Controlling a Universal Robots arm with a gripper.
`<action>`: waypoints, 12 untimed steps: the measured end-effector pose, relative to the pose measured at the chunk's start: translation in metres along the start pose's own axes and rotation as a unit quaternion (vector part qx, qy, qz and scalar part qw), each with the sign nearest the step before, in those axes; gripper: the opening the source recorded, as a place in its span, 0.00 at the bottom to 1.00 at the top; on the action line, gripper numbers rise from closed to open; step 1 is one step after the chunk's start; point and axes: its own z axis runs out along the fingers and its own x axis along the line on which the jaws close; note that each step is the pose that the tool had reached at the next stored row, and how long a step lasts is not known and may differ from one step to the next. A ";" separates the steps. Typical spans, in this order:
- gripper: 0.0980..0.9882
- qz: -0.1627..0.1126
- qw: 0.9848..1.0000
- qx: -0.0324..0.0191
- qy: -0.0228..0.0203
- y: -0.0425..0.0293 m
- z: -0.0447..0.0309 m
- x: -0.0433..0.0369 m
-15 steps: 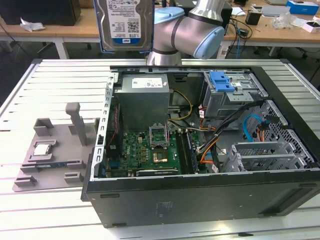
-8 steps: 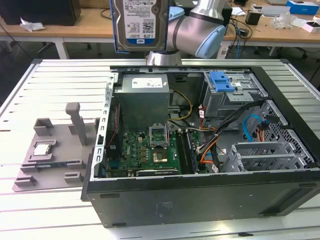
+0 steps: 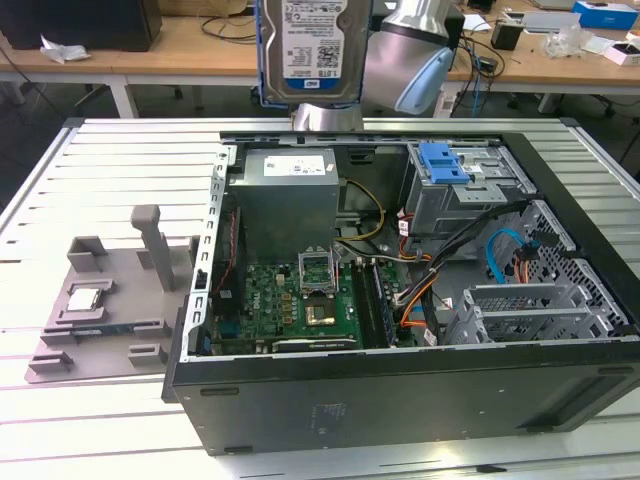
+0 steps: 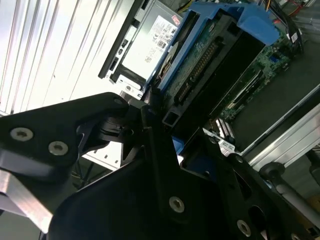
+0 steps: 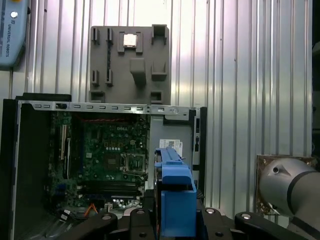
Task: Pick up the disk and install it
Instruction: 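Pick up the disk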
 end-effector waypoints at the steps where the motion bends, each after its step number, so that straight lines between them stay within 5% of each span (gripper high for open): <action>1: 0.30 0.000 1.000 0.000 0.000 -0.0033 0.0004 0.0001; 12: 0.30 0.000 1.000 0.000 0.000 -0.0257 0.0141 0.0011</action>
